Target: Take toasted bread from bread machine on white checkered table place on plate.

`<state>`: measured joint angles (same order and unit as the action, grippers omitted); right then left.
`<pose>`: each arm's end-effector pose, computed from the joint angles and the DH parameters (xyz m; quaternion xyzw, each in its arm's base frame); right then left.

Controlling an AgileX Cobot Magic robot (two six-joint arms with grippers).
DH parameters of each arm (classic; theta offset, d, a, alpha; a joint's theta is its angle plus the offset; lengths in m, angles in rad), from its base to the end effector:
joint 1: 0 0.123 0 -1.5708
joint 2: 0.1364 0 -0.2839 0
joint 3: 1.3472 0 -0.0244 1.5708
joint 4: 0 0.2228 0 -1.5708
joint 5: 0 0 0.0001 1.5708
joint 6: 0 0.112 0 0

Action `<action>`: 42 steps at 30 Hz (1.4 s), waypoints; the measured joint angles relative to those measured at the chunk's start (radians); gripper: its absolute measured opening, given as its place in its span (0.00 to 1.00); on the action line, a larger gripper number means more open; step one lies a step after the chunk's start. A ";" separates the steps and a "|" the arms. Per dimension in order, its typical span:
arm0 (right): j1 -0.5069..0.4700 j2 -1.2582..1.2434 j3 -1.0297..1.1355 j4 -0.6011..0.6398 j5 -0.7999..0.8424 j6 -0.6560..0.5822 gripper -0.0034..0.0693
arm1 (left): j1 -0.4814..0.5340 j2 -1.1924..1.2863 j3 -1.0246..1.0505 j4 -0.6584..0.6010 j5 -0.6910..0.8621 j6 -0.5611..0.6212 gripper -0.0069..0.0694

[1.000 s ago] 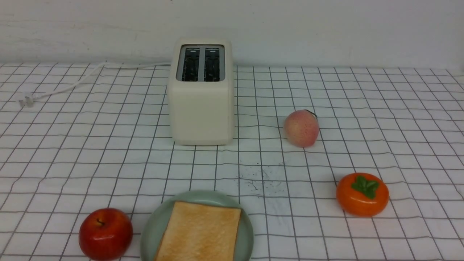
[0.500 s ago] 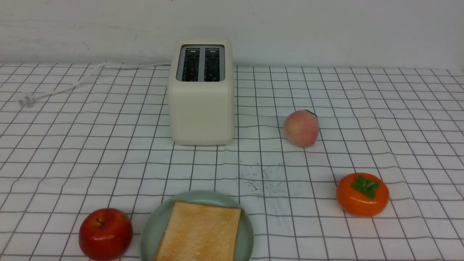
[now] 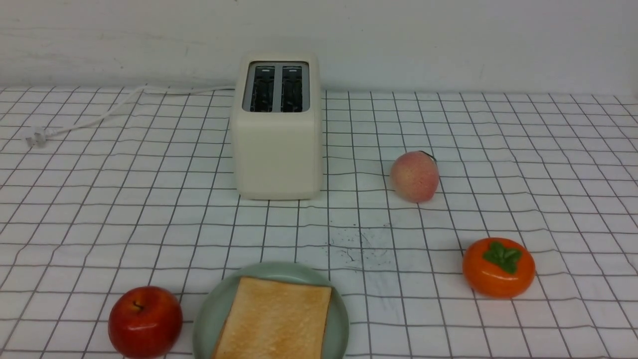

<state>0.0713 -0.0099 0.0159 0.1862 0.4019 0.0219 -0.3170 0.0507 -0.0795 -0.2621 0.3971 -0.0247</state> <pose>0.0440 0.0113 0.1666 0.0281 0.8084 0.1066 0.5783 0.0411 -0.0253 0.1961 0.0502 0.7935 -0.2125 0.5681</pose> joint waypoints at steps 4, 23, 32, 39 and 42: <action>0.000 0.000 0.000 -0.001 0.000 0.000 0.05 | 0.097 -0.032 0.000 0.049 -0.001 -0.039 0.17; 0.000 0.000 0.000 -0.007 0.004 0.003 0.06 | 0.386 -0.062 0.106 -0.059 0.012 -0.079 0.07; 0.000 0.000 0.000 -0.007 0.004 0.003 0.06 | 0.387 -0.062 0.108 -0.061 0.012 -0.079 0.07; 0.000 0.000 0.000 -0.007 0.004 0.003 0.06 | 0.387 -0.062 0.108 -0.062 0.011 -0.079 0.07; 0.000 0.000 0.000 -0.007 0.004 0.003 0.06 | 0.387 -0.062 0.108 -0.062 0.011 -0.079 0.07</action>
<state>0.0713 -0.0099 0.0159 0.1793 0.4062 0.0251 0.0703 -0.0109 0.0288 -0.3241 0.4079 -0.1040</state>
